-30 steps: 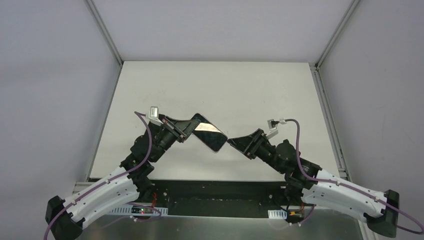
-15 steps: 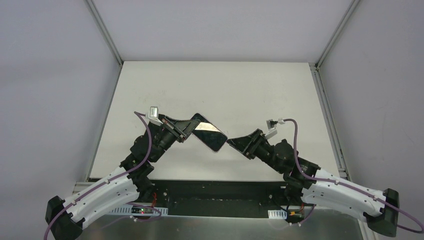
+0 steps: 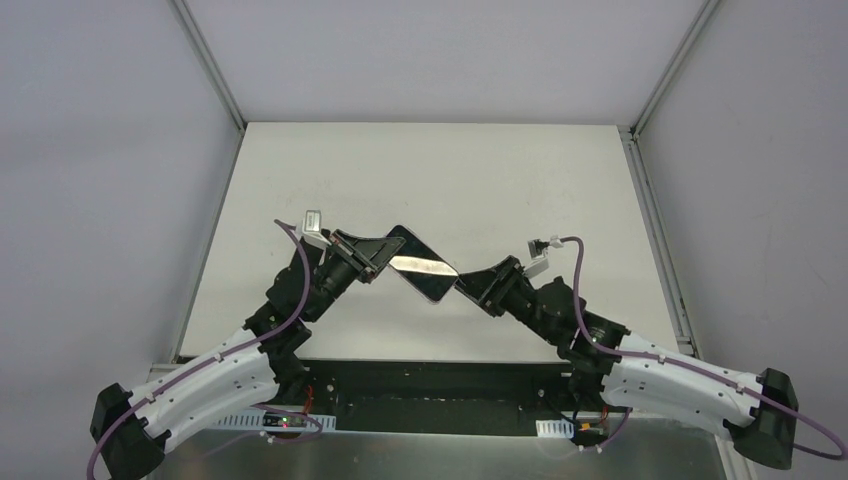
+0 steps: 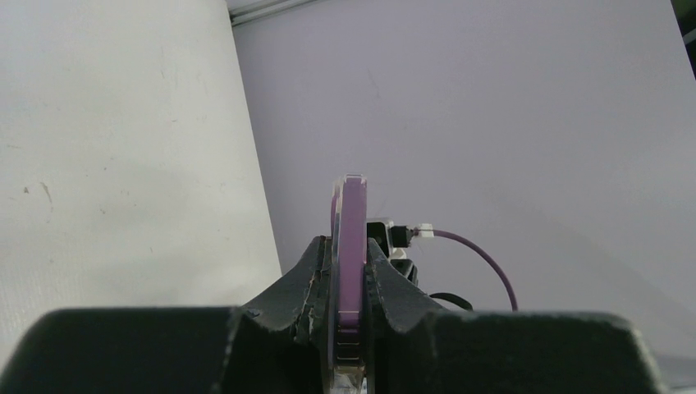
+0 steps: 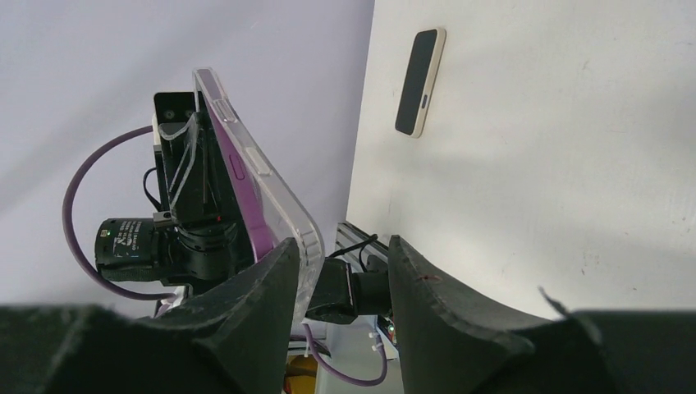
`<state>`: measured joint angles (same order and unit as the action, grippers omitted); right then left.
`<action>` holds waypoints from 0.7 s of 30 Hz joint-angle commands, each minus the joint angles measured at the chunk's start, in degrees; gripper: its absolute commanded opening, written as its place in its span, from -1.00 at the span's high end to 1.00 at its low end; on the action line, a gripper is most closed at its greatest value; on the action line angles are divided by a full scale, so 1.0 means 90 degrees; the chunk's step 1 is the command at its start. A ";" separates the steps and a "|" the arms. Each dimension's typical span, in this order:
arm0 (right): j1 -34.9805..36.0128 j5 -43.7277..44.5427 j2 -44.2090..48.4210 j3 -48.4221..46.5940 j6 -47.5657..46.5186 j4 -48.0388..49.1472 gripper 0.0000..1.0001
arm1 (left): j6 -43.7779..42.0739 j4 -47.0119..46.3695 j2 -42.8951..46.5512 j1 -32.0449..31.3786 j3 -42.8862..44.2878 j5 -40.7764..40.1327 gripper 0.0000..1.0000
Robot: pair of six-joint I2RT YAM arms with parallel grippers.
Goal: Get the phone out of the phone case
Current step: Remove the phone case from the phone.
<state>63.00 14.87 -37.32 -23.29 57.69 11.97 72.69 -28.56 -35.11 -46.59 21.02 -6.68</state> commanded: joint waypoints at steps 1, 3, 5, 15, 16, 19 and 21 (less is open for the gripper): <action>-0.0016 0.0183 -0.0097 0.0149 0.0187 0.1264 0.06 | 0.0229 -0.0799 -0.0150 -0.0206 0.0512 0.0214 1.00; -0.0065 0.0140 -0.0120 0.0273 0.0178 0.1728 0.06 | 0.0290 -0.0820 -0.0263 -0.0214 0.0562 0.0072 1.00; -0.0204 -0.0010 -0.0128 0.0400 0.0227 0.2212 0.06 | 0.0438 -0.0878 -0.0413 -0.0206 0.0623 -0.0085 1.00; -0.0942 -0.1415 -0.0425 0.0575 0.0736 0.4109 0.11 | 0.0954 -0.1842 -0.1770 -0.0337 0.1198 0.0227 1.00; -0.0937 -0.1472 -0.0456 0.0531 0.0736 0.4105 0.13 | 0.0962 -0.1883 -0.1853 -0.0357 0.1245 0.0239 1.00; -0.0941 -0.1511 -0.0501 0.0446 0.0719 0.4087 0.17 | 0.0950 -0.1985 -0.2018 -0.0434 0.1339 0.0220 1.00; -0.0945 -0.1564 -0.0529 0.0357 0.0712 0.3963 0.20 | 0.0938 -0.2010 -0.2080 -0.0462 0.1356 0.0186 1.00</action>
<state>54.46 4.51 -41.65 -16.40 63.37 41.82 79.70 -39.90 -53.04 -49.21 30.11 -6.90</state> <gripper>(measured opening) 0.412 0.140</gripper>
